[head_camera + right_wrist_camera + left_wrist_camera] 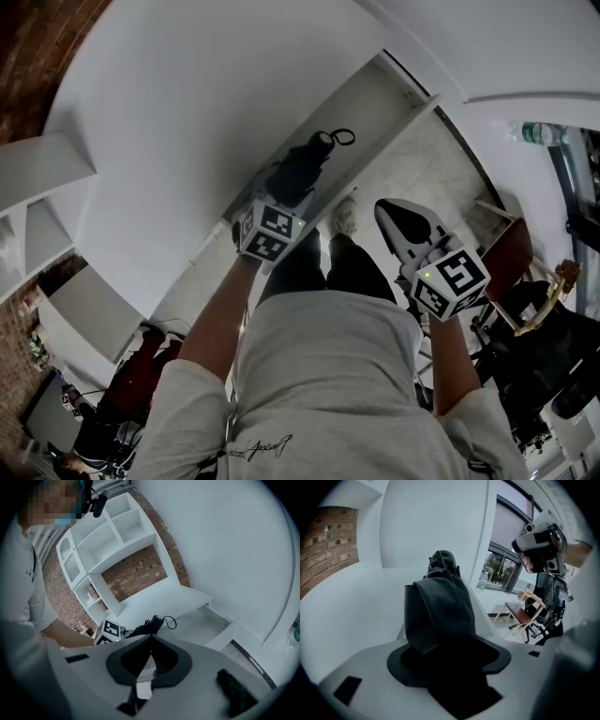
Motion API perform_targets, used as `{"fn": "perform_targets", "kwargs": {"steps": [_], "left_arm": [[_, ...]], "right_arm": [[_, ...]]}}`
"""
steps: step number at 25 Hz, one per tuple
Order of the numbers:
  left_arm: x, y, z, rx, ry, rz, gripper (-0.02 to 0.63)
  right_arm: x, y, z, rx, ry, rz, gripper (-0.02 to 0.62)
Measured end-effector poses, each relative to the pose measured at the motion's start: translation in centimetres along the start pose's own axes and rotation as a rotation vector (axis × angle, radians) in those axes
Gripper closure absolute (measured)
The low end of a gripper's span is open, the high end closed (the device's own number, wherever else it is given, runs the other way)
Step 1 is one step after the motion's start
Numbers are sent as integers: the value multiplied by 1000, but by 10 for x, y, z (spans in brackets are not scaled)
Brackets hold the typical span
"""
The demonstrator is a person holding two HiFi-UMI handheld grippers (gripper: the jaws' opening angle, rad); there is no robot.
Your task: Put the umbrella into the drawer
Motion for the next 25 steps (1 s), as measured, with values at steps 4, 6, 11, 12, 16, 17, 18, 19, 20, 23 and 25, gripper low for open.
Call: {"fn": "perform_targets", "kwargs": {"steps": [4,6,11,12,16,17,18,19,20,23,25], "left_arm": [[4,-2,9,13,25,4,319],[6,-3,14,21,43,12,319],[11,-3,26,34,74,17,319],[11,-3,28,37,80,16,319],[14,-1,36,45,92,6,319],[15,-1,38,48,95,2,319],[15,0,40,50,97,-2,319],[15,0,42,51,99,-5,319],[15,0,43,52,101,-7,319],[15,0,48,58,121,-14,319],[19,0,52,63,142,-19,319]], "right_arm": [[1,-3,1,1,6,7,568],[1,-4,1,5,12,10,568],[4,-11,2,10,22,13,568],[4,-12,2,13,24,16,568],[5,-14,3,12,28,20,568],[6,-14,3,10,26,20,568],[7,-15,2,10,25,20,568],[7,-15,2,11,27,21,568],[7,-15,1,14,30,23,568],[8,-16,-1,21,31,25,568],[8,-16,-2,26,30,27,568]]}}
Point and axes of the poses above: the fingertips, and each gripper's own axes: z forward along the fingers, y to its left, x out of its underside, the point moved 7 cm from there along -z, backward along the fingers, and after that the axes turned 14 degrees about z, right-handed, at the moved point
